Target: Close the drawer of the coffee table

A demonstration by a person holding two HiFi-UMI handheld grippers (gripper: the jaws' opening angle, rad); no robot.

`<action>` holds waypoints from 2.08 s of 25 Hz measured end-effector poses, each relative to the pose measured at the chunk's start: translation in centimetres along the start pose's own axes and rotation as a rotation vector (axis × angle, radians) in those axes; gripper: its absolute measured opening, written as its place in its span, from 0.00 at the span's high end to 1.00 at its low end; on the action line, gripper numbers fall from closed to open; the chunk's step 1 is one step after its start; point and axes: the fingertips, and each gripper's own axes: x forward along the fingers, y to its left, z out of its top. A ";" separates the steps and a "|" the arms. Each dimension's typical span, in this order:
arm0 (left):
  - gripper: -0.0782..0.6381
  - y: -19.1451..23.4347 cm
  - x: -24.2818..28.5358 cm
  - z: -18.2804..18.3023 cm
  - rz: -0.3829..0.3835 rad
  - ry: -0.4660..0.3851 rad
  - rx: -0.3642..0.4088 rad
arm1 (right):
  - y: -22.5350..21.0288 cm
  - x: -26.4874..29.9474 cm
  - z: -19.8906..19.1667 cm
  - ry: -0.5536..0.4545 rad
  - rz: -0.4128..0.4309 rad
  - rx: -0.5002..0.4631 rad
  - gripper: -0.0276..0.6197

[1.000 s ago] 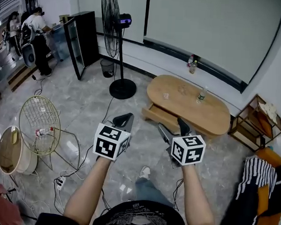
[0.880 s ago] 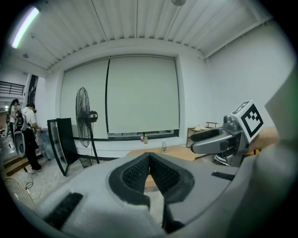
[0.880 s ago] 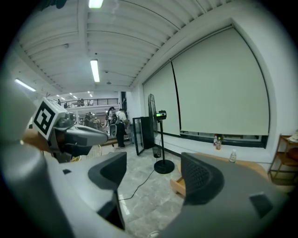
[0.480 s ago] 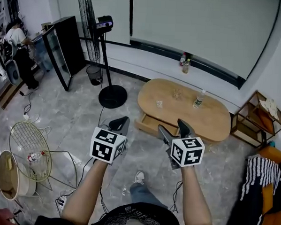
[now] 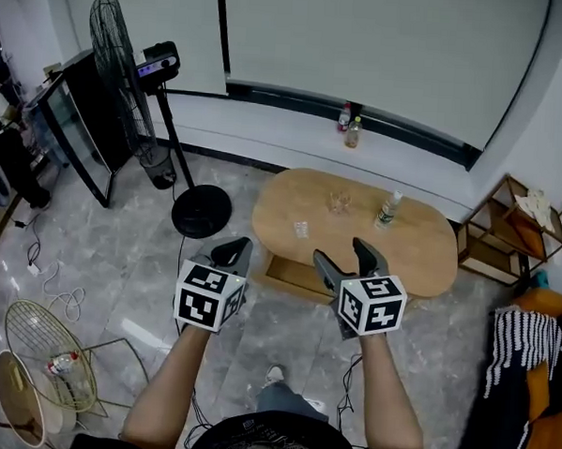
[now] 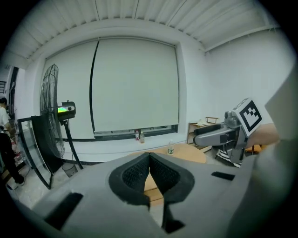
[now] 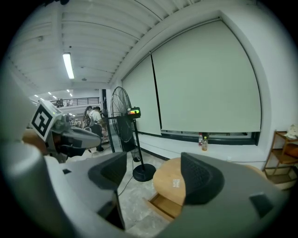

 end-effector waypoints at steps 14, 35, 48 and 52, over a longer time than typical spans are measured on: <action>0.89 2.8 6.1 -5.8 -0.075 -0.005 -0.005 | -0.9 5.9 -5.2 0.007 -0.037 0.010 0.42; 0.89 0.7 22.0 -30.8 -0.260 -0.105 0.033 | -4.3 15.0 -29.6 -0.056 -0.125 0.019 0.42; 0.89 -1.0 26.2 -40.8 -0.288 -0.134 0.063 | -5.0 17.4 -43.3 -0.112 -0.132 0.161 0.41; 0.89 -2.1 26.4 -41.7 -0.299 -0.135 0.082 | -5.8 17.1 -45.5 -0.128 -0.141 0.218 0.41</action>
